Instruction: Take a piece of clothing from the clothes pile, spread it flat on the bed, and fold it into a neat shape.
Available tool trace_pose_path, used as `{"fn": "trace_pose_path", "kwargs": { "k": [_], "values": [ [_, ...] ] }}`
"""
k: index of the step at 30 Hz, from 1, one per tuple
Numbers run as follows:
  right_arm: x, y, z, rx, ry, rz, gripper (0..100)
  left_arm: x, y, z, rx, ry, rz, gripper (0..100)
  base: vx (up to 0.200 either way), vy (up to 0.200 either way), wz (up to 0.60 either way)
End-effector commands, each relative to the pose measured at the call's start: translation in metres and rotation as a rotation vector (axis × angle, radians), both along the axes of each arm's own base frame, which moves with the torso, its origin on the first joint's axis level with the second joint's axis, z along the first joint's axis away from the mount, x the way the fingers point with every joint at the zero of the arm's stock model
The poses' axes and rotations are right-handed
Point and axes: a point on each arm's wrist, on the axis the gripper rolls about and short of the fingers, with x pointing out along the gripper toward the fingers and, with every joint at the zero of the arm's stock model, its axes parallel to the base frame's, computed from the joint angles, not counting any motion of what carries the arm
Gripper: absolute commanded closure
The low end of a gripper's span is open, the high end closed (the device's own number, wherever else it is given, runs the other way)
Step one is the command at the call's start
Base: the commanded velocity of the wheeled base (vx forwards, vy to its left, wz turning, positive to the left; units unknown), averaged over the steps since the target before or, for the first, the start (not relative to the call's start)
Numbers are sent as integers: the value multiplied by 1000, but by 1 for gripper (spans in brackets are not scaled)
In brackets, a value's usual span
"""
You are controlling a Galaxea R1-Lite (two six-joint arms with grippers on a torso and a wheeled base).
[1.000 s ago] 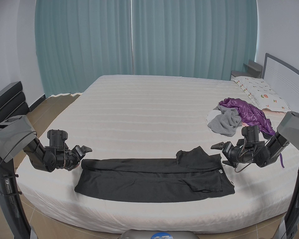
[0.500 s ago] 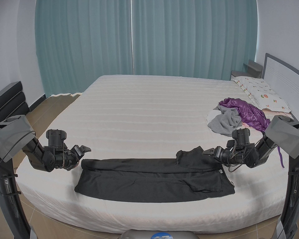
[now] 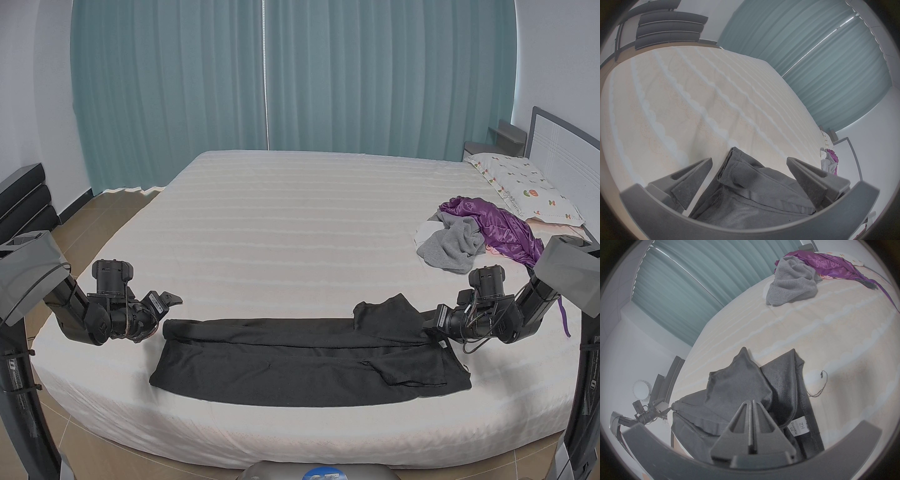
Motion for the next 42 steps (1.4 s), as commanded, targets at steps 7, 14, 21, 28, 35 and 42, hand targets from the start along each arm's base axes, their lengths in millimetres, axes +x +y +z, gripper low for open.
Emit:
{"fn": "trace_pose_path", "kwargs": {
  "k": [7, 14, 21, 28, 35, 42],
  "values": [
    [-15, -17, 31, 32, -35, -27, 100, -4, 0, 10, 2, -20, 1, 0, 0, 0, 0],
    [-6, -12, 23, 52, -32, 1, 0, -4, 0, 9, 1, -18, 1, 0, 0, 0, 0],
    [11, -5, 4, 67, -7, 2, 0, -3, 0, 7, -1, -15, 1, 0, 0, 0, 0],
    [11, -7, -9, 62, 25, -4, 100, -2, 2, 8, 2, -20, 6, 0, 0, 0, 0],
    [-7, -15, 9, 57, 19, -13, 100, -4, 2, 10, 3, -22, 5, 0, 0, 0, 0],
    [-27, -26, 26, 97, 20, -12, 100, -11, 1, 16, 9, -26, -1, 0, 0, 0, 0]
  ]
}}
